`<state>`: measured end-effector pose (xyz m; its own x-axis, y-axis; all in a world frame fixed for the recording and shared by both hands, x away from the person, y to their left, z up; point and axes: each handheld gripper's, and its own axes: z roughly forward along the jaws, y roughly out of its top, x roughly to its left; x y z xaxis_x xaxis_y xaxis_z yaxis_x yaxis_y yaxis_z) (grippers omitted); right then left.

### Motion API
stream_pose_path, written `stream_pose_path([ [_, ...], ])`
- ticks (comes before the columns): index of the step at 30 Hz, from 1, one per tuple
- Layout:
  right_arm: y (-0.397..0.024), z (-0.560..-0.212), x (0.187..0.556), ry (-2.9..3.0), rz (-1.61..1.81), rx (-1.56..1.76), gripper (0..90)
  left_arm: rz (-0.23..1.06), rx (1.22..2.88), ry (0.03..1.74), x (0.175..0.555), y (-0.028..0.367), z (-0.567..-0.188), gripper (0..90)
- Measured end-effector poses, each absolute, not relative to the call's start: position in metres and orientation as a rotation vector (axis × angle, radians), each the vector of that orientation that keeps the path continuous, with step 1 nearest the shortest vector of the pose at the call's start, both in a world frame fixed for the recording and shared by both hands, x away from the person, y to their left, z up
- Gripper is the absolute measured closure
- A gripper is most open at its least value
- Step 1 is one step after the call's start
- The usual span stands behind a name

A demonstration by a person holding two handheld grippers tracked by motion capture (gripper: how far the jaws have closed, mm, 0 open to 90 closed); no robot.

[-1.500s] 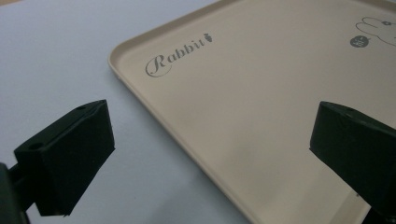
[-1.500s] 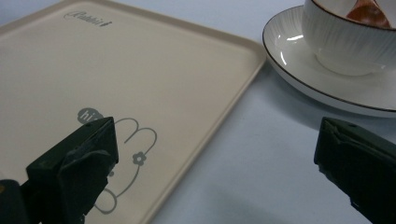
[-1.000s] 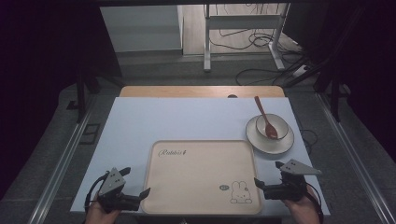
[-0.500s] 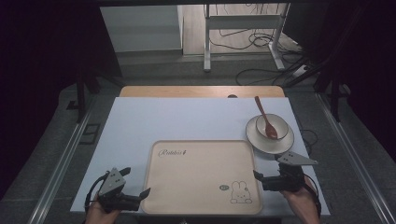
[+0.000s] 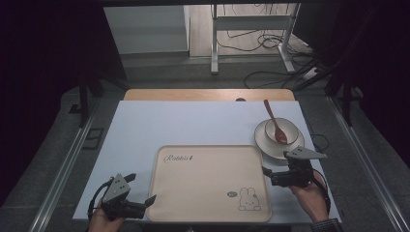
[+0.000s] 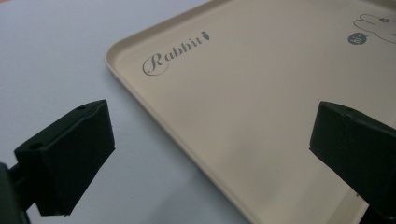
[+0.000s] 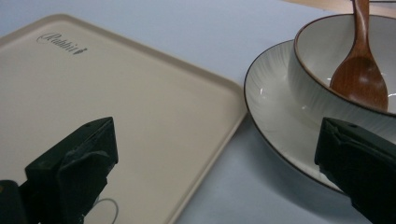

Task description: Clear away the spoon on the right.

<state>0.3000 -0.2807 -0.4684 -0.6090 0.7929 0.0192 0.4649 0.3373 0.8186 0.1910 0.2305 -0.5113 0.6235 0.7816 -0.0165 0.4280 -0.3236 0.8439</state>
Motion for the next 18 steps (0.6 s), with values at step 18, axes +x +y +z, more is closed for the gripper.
stream_pose_path([
  [18,-0.283,-0.460,0.333,2.195,1.172,1.155,1.0,0.501,1.960,0.954,0.191,0.230,-0.511,0.0],
])
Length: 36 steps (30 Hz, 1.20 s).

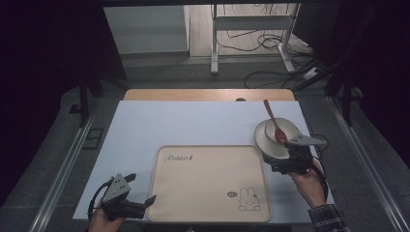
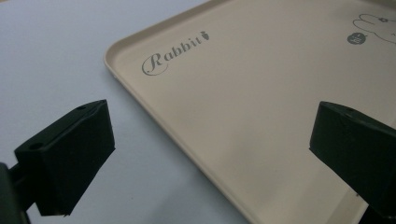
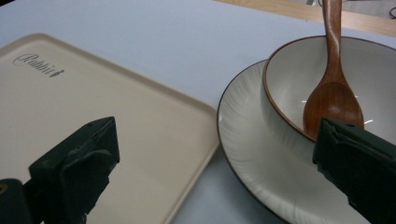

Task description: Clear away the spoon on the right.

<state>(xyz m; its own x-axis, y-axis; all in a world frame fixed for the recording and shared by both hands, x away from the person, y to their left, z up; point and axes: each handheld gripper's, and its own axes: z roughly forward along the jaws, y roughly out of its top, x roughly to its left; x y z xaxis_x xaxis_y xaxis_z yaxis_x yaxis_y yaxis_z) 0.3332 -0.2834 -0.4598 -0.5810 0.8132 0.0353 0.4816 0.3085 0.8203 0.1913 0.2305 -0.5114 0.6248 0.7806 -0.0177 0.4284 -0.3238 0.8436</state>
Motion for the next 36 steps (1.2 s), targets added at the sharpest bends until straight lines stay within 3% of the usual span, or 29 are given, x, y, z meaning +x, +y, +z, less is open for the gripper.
stream_pose_path([
  [36,-0.277,-0.449,0.406,2.187,1.070,1.219,1.8,0.501,1.969,0.945,0.191,0.230,-0.511,0.0],
])
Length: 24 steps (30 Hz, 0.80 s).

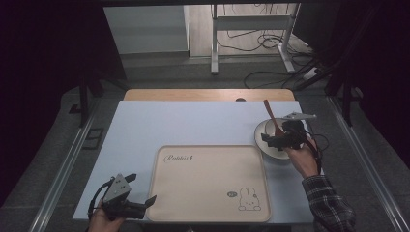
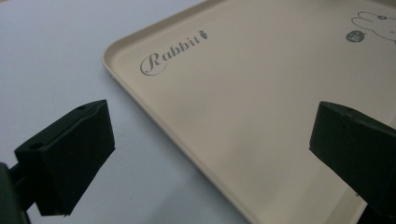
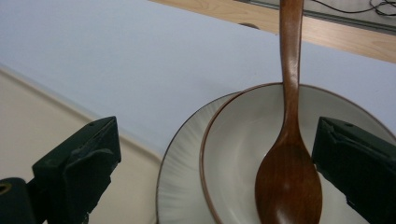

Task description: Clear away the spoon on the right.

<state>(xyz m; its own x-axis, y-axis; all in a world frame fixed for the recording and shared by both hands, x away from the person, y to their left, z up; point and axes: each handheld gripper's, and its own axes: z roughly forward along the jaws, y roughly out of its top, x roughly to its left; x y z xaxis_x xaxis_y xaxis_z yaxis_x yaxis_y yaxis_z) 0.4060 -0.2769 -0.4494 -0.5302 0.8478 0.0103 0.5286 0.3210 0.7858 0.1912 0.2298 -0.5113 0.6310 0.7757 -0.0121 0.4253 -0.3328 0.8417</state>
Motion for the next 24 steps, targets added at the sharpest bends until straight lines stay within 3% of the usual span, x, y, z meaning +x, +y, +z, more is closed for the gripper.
stream_pose_path([
  [18,-0.271,-0.447,0.443,2.167,0.981,1.307,1.1,0.504,1.959,0.946,0.191,0.231,-0.511,0.0],
  [24,-0.275,-0.444,0.456,2.187,0.963,1.350,9.5,0.505,1.959,0.943,0.191,0.231,-0.511,0.0],
])
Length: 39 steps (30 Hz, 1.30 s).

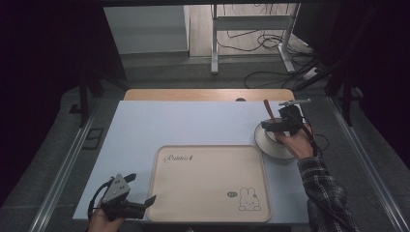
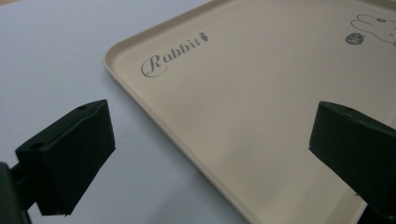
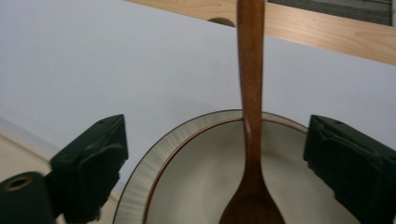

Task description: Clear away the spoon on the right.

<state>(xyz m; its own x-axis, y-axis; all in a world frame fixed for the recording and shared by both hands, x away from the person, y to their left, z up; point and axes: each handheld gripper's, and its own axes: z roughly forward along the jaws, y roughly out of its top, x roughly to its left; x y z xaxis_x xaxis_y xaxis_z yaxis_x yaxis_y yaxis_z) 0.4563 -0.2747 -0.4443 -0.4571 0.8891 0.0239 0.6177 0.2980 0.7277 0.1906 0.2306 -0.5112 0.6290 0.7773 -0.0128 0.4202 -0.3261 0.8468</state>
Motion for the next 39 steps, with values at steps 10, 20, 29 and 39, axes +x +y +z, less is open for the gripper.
stream_pose_path([
  [10,-0.274,-0.439,0.477,2.203,0.853,1.315,29.9,0.501,1.956,0.942,0.191,0.231,-0.511,0.1],
  [20,-0.271,-0.436,0.497,2.245,0.806,1.320,52.1,0.499,1.957,0.938,0.191,0.231,-0.511,0.1],
  [29,-0.267,-0.443,0.510,2.298,0.754,1.314,77.7,0.498,1.955,0.933,0.190,0.232,-0.511,0.1],
  [39,-0.266,-0.419,0.505,2.322,0.785,1.294,78.3,0.500,1.964,0.928,0.191,0.231,-0.511,0.2],
])
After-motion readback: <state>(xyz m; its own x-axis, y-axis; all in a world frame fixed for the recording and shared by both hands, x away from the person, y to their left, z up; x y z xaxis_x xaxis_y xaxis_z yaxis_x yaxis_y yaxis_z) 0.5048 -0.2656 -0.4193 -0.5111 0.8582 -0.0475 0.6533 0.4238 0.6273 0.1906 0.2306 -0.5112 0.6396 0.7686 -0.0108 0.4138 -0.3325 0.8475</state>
